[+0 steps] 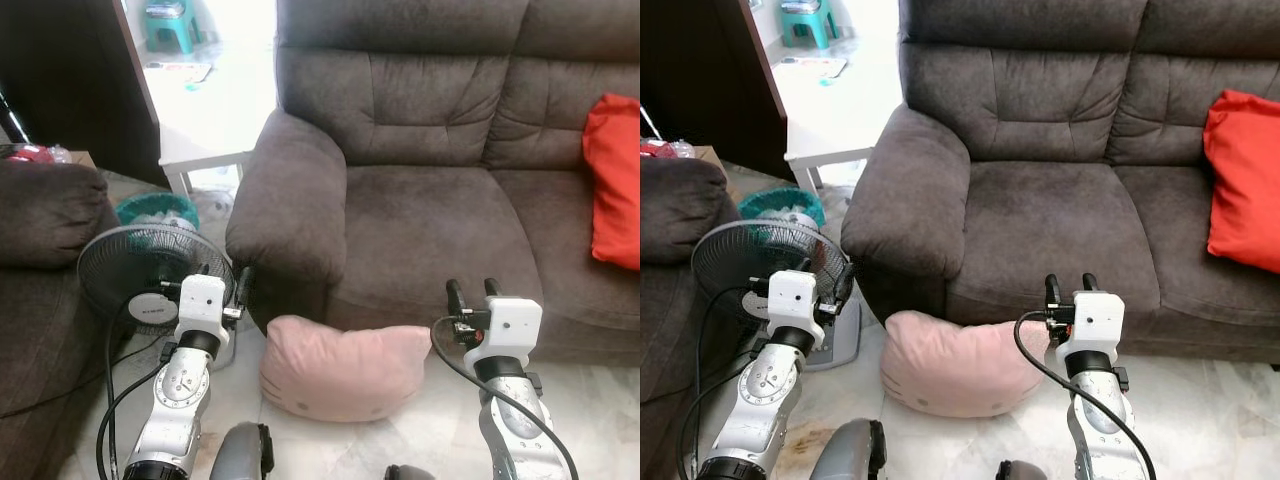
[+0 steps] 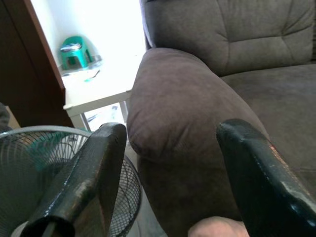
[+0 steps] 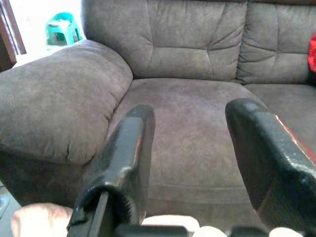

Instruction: Move the pillow to the sofa from floor

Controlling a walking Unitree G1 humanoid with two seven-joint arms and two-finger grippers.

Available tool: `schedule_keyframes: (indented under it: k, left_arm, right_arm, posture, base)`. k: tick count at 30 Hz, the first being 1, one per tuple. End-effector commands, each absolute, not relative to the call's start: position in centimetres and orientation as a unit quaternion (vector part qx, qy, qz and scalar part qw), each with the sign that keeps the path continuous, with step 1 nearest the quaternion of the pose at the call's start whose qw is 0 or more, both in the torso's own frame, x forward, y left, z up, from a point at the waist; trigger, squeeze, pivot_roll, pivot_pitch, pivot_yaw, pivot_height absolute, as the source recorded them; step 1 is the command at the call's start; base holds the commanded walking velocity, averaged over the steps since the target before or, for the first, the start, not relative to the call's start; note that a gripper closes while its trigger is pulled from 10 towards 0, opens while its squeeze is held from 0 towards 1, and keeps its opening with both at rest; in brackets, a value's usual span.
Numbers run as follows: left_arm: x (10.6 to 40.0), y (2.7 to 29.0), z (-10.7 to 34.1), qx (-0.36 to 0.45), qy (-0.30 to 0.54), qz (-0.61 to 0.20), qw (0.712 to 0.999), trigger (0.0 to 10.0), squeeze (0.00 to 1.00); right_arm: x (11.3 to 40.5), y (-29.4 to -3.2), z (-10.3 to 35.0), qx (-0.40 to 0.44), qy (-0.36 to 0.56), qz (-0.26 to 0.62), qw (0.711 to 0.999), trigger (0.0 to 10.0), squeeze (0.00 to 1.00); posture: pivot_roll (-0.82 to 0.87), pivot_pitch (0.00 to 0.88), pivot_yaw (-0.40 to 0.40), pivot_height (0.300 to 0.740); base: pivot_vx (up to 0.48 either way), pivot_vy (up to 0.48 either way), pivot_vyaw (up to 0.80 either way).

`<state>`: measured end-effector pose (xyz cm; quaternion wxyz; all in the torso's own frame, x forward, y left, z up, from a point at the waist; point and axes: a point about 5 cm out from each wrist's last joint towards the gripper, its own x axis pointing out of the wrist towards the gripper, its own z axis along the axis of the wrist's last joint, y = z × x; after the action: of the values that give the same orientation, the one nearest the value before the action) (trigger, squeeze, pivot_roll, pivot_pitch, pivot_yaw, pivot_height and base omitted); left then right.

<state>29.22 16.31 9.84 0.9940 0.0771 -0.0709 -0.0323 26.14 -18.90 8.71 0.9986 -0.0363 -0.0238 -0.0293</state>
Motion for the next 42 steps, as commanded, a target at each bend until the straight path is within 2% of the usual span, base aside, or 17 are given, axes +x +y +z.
schedule_keyframes:
  k: [1, 23, 28, 42]
  left_arm:
    - [29.28, 16.48, 9.82, 0.076, -0.069, -0.027, 0.994, 10.0, 0.00]
    - [29.22, 16.52, 9.82, 0.078, -0.068, -0.033, 0.994, 10.0, 0.00]
    - [29.19, 16.37, 9.76, 0.078, -0.067, -0.035, 0.994, 10.0, 0.00]
    - [29.09, 16.28, 9.57, 0.077, -0.064, -0.035, 0.994, 10.0, 0.00]
  right_arm:
    - [26.13, -18.78, 8.62, -0.038, -0.024, -0.024, 0.999, 10.0, 0.00]
    - [26.34, -18.20, 8.11, -0.043, -0.010, -0.010, 0.999, 10.0, 0.00]
    - [26.32, -18.20, 8.05, -0.044, -0.009, -0.008, 0.999, 10.0, 0.00]
    - [26.39, -18.07, 7.90, -0.045, -0.005, -0.004, 0.999, 10.0, 0.00]
  posture:
    - [-0.01, 0.027, -0.007, 0.583]
    - [-0.01, 0.005, 0.008, 0.583]
    - [-0.01, 0.003, 0.010, 0.553]
    - [-0.01, 0.016, 0.005, 0.553]
  base:
    - [0.000, 0.000, 0.00]
    - [0.000, 0.000, 0.00]
    - [0.000, 0.000, 0.00]
    - [0.000, 0.000, 0.00]
